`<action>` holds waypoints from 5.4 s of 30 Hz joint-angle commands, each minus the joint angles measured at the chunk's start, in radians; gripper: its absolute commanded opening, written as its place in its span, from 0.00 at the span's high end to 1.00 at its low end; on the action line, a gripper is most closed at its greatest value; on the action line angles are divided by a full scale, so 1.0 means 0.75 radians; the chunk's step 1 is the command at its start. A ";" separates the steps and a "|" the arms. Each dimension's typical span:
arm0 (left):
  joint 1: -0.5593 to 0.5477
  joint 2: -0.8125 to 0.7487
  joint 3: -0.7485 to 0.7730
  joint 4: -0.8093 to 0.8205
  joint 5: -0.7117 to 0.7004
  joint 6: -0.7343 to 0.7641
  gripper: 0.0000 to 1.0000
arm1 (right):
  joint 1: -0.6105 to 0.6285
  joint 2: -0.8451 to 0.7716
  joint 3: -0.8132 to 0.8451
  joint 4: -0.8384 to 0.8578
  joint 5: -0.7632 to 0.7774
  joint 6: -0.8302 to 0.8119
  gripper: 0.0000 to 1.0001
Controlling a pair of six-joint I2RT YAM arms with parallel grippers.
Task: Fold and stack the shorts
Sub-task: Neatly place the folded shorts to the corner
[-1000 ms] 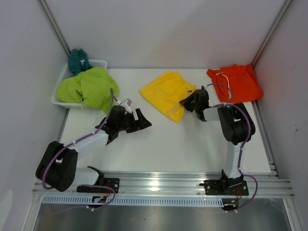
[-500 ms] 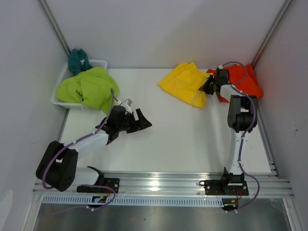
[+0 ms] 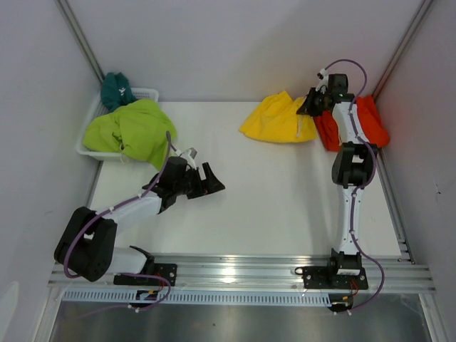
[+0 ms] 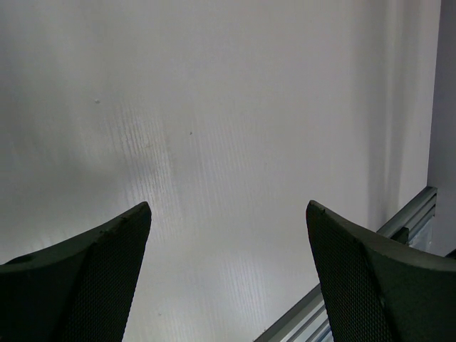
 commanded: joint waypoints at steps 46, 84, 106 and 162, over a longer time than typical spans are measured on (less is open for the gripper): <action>-0.130 0.282 0.448 -0.331 0.051 0.112 0.09 | -0.656 -0.003 0.229 -0.343 -0.060 0.006 1.00; -0.136 0.442 0.554 -0.374 0.123 0.178 0.10 | -0.442 0.140 0.155 0.270 0.636 -0.266 0.87; -0.138 0.288 0.481 -0.384 0.097 0.194 0.09 | -0.350 -0.357 -0.070 0.395 0.965 -0.354 0.01; -0.134 -1.358 -0.432 -0.300 -0.703 0.284 0.01 | -0.035 -2.838 -2.923 0.941 0.497 0.280 0.01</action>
